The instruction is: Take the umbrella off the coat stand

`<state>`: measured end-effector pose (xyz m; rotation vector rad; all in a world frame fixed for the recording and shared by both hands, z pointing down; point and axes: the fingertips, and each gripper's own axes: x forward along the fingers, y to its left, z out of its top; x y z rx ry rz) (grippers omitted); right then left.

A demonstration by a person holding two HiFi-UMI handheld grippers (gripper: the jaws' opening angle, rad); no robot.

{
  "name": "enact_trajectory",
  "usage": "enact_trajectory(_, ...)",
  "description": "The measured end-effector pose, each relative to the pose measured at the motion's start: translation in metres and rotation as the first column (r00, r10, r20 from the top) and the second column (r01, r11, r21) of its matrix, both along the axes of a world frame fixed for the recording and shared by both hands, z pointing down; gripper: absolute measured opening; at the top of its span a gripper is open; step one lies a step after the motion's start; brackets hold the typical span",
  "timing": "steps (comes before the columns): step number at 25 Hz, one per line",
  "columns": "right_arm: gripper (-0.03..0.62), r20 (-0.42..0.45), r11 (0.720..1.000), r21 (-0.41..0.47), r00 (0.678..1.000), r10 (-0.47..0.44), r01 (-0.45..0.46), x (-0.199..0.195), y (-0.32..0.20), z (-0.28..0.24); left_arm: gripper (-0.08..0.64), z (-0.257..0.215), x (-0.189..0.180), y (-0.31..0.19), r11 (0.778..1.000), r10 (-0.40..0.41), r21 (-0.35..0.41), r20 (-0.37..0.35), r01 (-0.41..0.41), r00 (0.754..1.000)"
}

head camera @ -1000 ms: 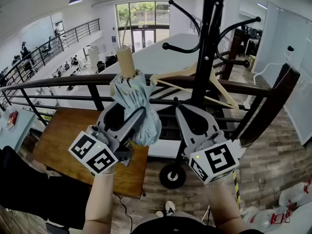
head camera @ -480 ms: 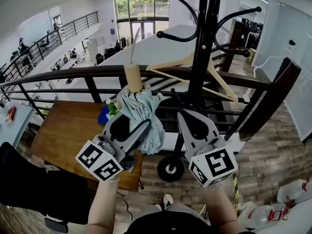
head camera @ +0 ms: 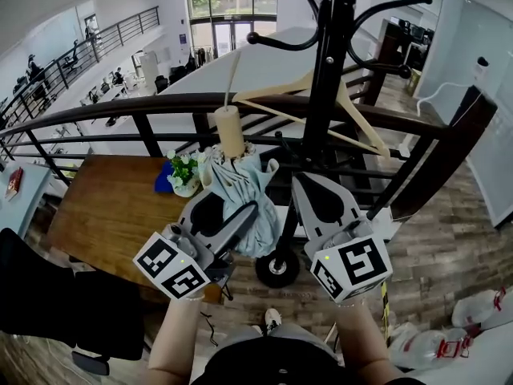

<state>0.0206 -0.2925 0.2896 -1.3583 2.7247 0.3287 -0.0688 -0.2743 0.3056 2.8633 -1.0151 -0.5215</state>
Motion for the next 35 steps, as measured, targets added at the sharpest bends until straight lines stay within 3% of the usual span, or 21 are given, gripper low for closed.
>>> enact_trajectory(5,0.029,0.025,1.0,-0.011,1.0,0.002,-0.002,0.006,-0.003,0.003,0.272,0.009,0.009,-0.004,1.0,-0.01,-0.009,0.036,0.011,0.999)
enact_trajectory(18,0.029,0.036,0.998,-0.051,0.999,-0.02,0.022,0.001,-0.004,0.019,0.272,0.017,0.006,-0.008,0.999,-0.045,-0.03,0.009,0.045,0.999)
enact_trajectory(35,0.029,0.055,0.997,-0.079,0.998,0.011,-0.006,0.014,-0.012,0.034,0.27,0.032,0.009,-0.011,0.998,-0.017,-0.068,0.008,0.018,1.0)
